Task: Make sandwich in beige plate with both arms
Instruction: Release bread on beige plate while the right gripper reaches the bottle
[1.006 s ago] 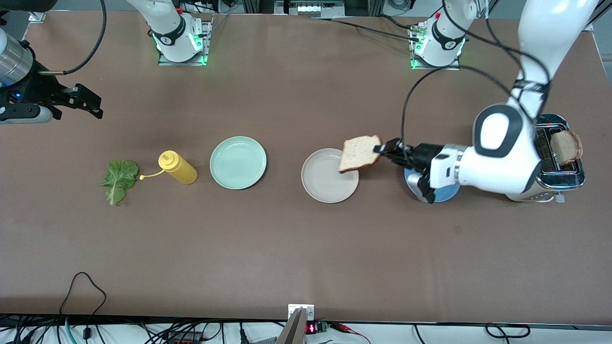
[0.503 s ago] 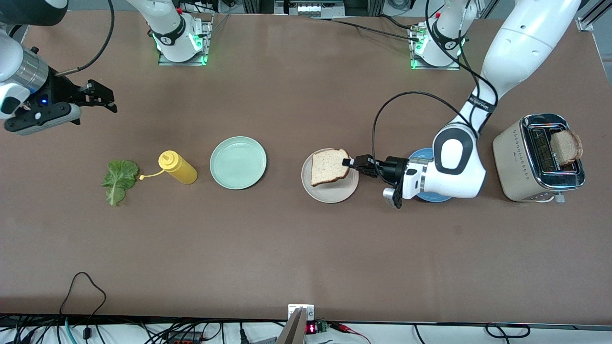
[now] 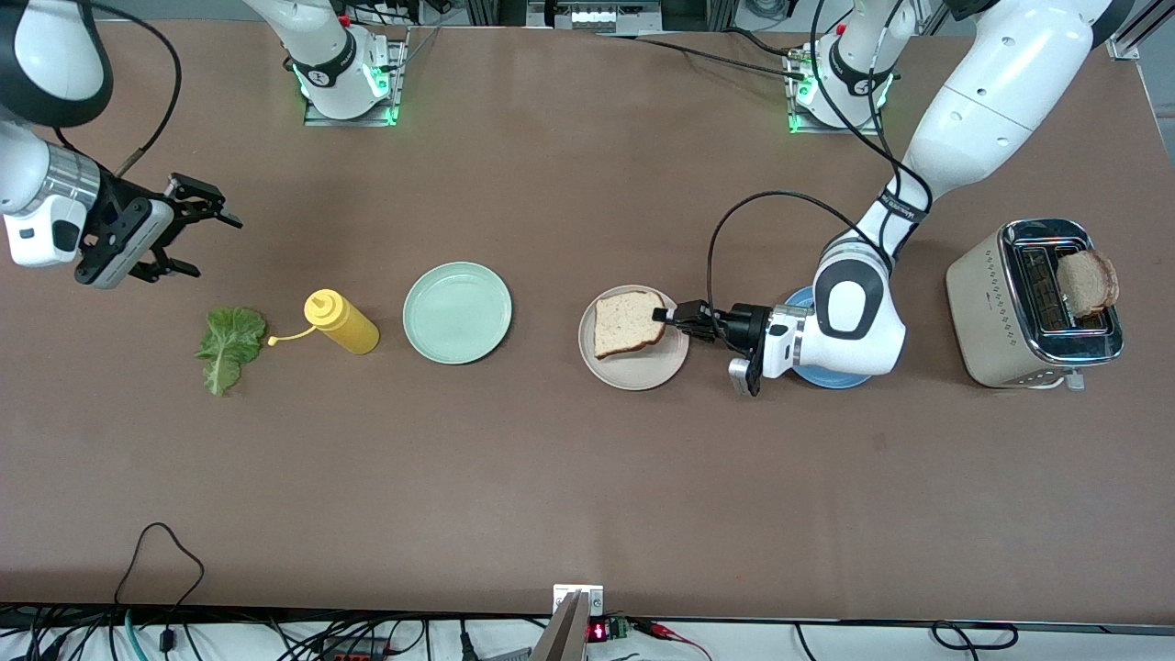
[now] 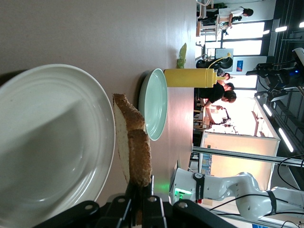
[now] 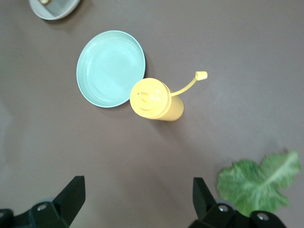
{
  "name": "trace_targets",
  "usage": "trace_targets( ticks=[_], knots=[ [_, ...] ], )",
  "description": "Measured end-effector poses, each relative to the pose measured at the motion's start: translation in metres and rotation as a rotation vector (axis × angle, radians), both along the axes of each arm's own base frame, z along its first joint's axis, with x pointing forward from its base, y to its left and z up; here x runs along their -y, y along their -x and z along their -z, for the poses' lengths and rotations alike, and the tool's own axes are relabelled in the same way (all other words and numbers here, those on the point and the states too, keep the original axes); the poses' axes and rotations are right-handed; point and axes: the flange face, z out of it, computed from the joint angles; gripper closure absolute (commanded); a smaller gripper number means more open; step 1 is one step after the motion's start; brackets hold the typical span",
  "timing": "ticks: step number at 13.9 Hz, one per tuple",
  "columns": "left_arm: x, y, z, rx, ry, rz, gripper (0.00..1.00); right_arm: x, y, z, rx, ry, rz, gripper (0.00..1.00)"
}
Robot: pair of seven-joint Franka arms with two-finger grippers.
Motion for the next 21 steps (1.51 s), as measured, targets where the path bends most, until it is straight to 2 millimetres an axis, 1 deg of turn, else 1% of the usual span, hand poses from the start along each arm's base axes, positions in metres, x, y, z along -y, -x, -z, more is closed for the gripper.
trace_targets(
  ticks=[3,6,7,8,9,10,11,14,17,19,21],
  knots=[
    [0.000,0.004,0.014,-0.001,0.002,0.004,0.97,0.025,-0.002,0.044,0.063,-0.159,-0.067,0.00],
    [0.000,0.006,0.024,-0.002,0.000,0.002,0.97,0.050,-0.006,0.100,0.144,-0.336,-0.114,0.00],
    [0.000,0.006,0.026,0.001,-0.005,-0.002,0.95,0.056,-0.006,0.120,0.170,-0.380,-0.125,0.00],
    [0.000,0.006,0.028,0.001,-0.009,-0.005,0.91,0.059,-0.007,0.137,0.199,-0.421,-0.137,0.00],
    [0.000,0.007,0.030,-0.001,-0.011,-0.006,0.79,0.059,-0.008,0.151,0.228,-0.457,-0.149,0.00],
    [0.001,0.007,0.031,-0.002,-0.013,-0.007,0.17,0.058,-0.008,0.164,0.259,-0.490,-0.159,0.00],
    [0.001,0.008,0.033,-0.002,-0.015,-0.008,0.00,0.057,-0.009,0.177,0.293,-0.522,-0.168,0.00],
    [-0.002,0.007,0.035,0.010,-0.017,-0.010,0.00,0.052,-0.008,0.211,0.382,-0.598,-0.197,0.00],
    [-0.009,0.003,0.033,0.044,-0.031,0.006,0.00,0.042,-0.005,0.238,0.461,-0.701,-0.210,0.00],
    [-0.016,-0.003,0.024,0.088,-0.060,0.038,0.00,0.036,-0.001,0.261,0.513,-0.753,-0.221,0.00],
    [-0.025,-0.009,0.011,0.132,-0.089,0.062,0.00,0.031,0.004,0.285,0.567,-0.798,-0.230,0.00]
  ],
)
